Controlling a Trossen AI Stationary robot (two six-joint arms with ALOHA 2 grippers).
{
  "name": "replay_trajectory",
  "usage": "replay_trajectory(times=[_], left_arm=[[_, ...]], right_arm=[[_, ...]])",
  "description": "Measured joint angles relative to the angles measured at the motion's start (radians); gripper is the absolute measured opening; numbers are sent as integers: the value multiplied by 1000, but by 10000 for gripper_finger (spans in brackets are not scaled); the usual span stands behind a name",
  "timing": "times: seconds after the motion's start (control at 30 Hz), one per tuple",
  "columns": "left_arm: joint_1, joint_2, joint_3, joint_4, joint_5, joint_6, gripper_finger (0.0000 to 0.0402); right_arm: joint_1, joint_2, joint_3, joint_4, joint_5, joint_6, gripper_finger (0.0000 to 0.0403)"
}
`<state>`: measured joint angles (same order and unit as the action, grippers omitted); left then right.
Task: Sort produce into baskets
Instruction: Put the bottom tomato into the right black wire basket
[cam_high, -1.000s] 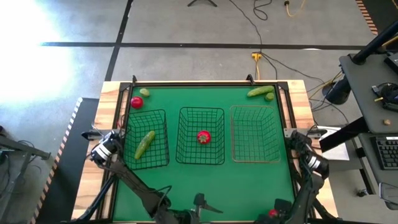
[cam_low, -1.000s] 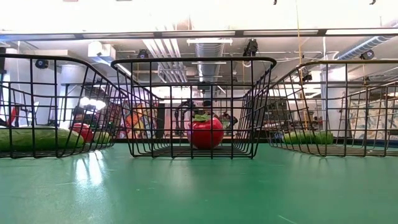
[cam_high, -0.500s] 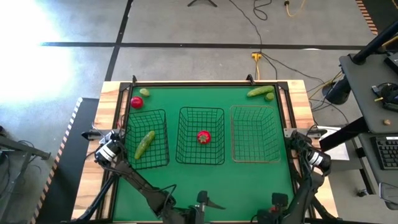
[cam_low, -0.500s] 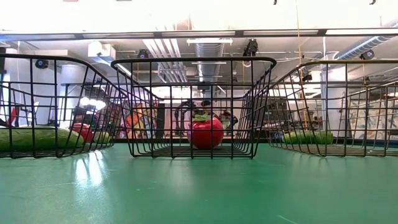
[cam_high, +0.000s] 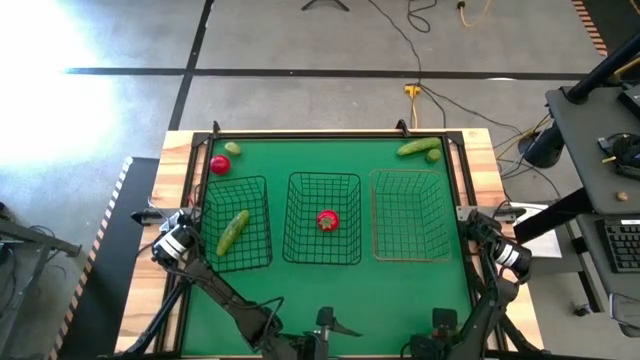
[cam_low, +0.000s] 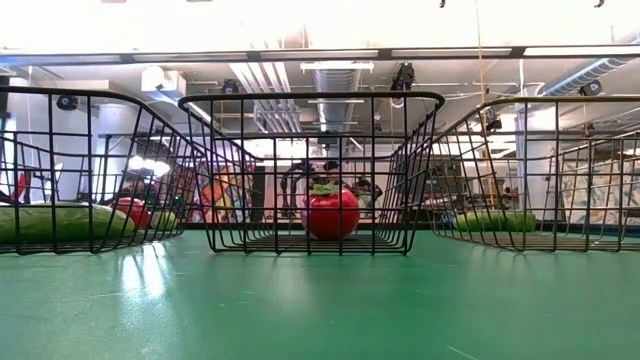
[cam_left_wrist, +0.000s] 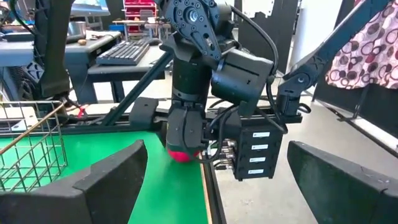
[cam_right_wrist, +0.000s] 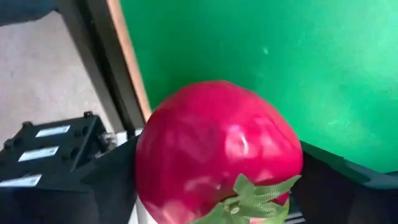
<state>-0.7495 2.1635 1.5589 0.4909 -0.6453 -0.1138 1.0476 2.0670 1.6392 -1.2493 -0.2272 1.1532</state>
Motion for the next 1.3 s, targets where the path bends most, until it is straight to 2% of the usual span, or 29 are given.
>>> replay_trajectory(times=[0.1,0.2,0.3,0.37,0.47,0.57,0.7,0.83,0.97,1.1,1.3], left_arm=[[-4,-9,0,-119,-3,-3,368],[-23,-40,-3,-292,-82,-82,367],[-57,-80,-2,-424,-215,-177,362],[-83,-92,-2,-492,-255,-212,356],[-119,-93,-8,-528,-254,-221,343],[-144,-100,-9,-522,-259,-176,329],[-163,-103,-18,-539,-340,-163,316],[-174,-120,-18,-625,-363,-249,310],[-181,-122,-26,-774,-386,-413,309],[-188,-122,-32,-985,-392,-644,309],[-208,-156,-37,-1256,-444,-911,309]], right_arm=[[-15,-2,20,-2,-39,-4,296],[-40,-18,51,-6,-29,-5,295],[-80,-43,109,-39,52,-50,295],[-121,-58,146,-76,131,-105,295],[-224,-92,186,-116,248,-220,295],[-360,-121,235,-116,321,-342,295],[-522,-134,347,-113,420,-524,295],[-658,-137,430,-98,465,-723,299],[-789,-137,408,-56,467,-874,298],[-892,-136,330,40,452,-976,300],[-991,-135,164,209,204,-1062,301]])
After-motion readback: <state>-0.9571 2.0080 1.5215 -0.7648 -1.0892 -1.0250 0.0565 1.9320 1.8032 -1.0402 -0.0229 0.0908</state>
